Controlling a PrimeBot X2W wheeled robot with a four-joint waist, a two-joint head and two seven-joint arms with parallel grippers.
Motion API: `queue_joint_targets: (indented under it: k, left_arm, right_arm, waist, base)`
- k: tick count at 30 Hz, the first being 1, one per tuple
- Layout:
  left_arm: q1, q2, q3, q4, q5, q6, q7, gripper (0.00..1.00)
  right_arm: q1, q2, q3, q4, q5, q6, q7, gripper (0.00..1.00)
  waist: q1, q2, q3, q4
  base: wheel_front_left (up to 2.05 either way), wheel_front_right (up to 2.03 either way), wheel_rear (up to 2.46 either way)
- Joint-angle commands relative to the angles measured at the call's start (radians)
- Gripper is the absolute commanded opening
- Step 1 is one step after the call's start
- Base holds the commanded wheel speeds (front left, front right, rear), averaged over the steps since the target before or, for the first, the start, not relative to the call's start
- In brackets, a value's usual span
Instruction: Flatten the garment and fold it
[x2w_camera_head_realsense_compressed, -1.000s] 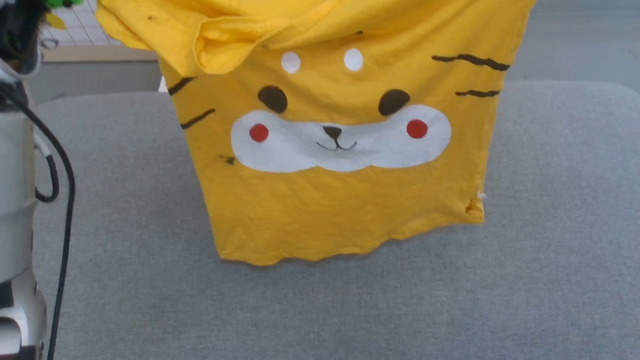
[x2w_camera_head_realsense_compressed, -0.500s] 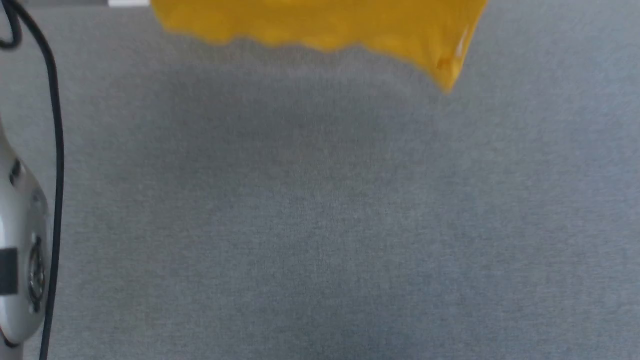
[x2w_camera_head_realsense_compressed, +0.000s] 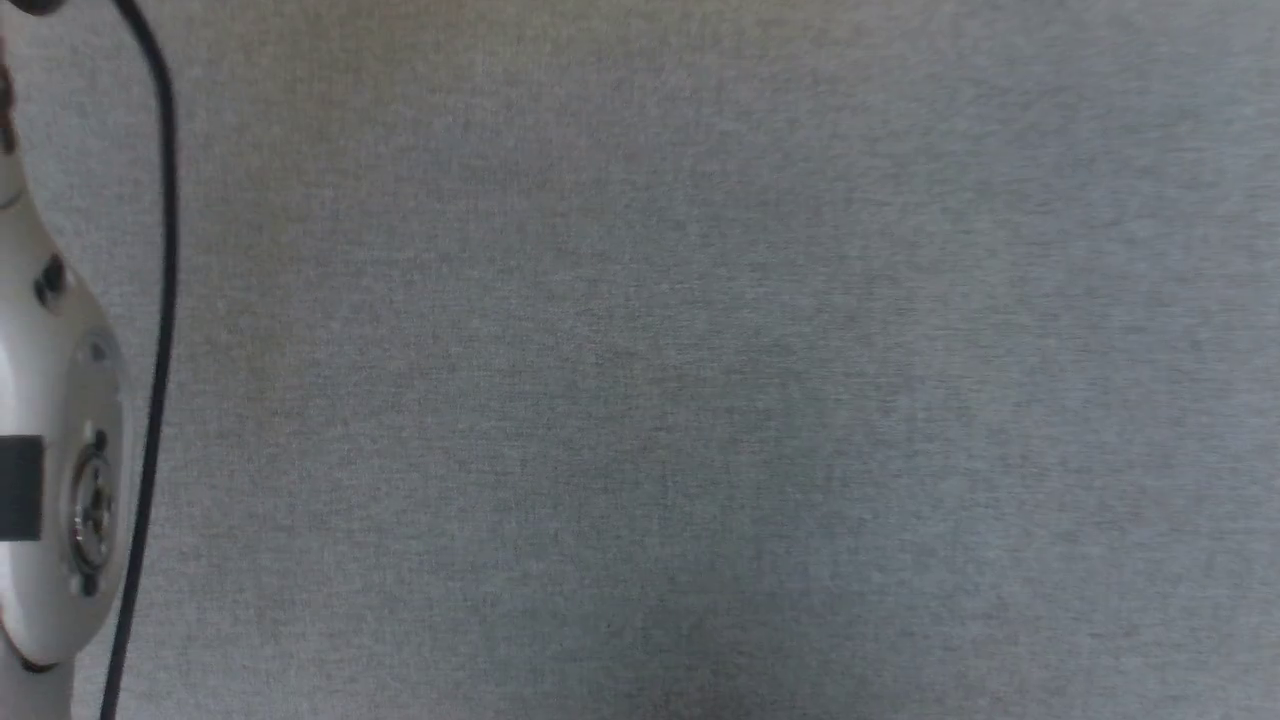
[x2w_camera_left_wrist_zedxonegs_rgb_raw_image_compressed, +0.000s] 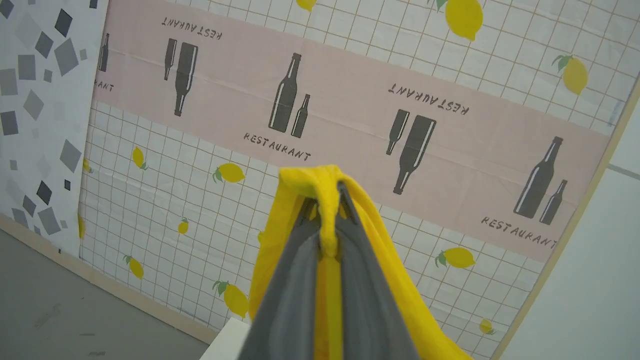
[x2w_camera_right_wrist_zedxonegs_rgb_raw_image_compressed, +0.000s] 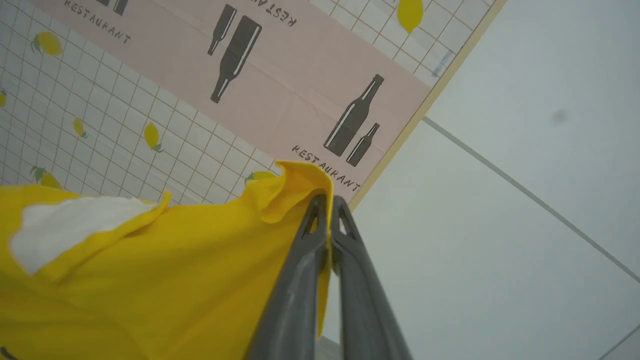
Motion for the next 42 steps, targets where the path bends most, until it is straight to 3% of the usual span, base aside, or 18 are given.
queue_joint_targets:
  k: [1, 7, 14, 20, 27, 35, 42]
  left_arm:
    - [0.016, -0.007, -0.001, 0.014, -0.014, -0.017, -0.017, 0.0]
    - [0.098, -0.013, 0.0, 0.038, -0.062, -0.08, -0.036, 0.0]
    - [0.242, -0.012, 0.015, -0.04, -0.124, -0.103, 0.019, 0.0]
    - [0.428, -0.011, 0.027, -0.218, -0.193, -0.116, 0.1, 0.0]
    - [0.744, 0.004, 0.065, -0.445, -0.268, -0.111, 0.161, 0.0]
    - [1.147, 0.031, 0.055, -0.658, -0.262, -0.075, 0.207, 0.0]
    - [1.437, 0.026, 0.049, -0.71, -0.289, -0.072, 0.215, 0.0]
  right_arm:
    - [-0.002, -0.007, 0.004, 0.017, -0.003, -0.002, -0.017, 0.0]
    - [0.061, -0.029, 0.064, 0.07, 0.043, -0.002, -0.077, 0.0]
    - [0.198, -0.081, 0.156, -0.001, 0.212, -0.002, -0.118, 0.0]
    - [0.392, -0.169, 0.144, -0.225, 0.37, -0.002, -0.095, 0.0]
    - [0.737, -0.221, -0.002, -0.531, 0.447, -0.002, -0.029, 0.0]
    - [1.204, -0.139, -0.213, -0.824, 0.444, -0.002, 0.071, 0.0]
    - [1.542, -0.026, -0.305, -0.914, 0.461, -0.002, 0.097, 0.0]
  waist:
    - [-0.0001, 0.0, 0.061, 0.036]
    - [-0.0001, 0.0, 0.068, 0.05]
    - [-0.0001, 0.0, 0.022, 0.057]
    - [-0.0001, 0.0, -0.017, 0.059]
    - [-0.0001, 0.0, -0.103, 0.048]
    - [-0.0001, 0.0, -0.21, 0.045]
    - [-0.0001, 0.0, -0.301, 0.047]
  base:
    - [0.0, 0.0, 0.0]
    - [0.0, 0.0, 0.0]
    - [0.0, 0.0, 0.0]
    - [0.0, 0.0, 0.0]
    - [0.0, 0.0, 0.0]
    - [0.0, 0.0, 0.0]
    - [0.0, 0.0, 0.0]
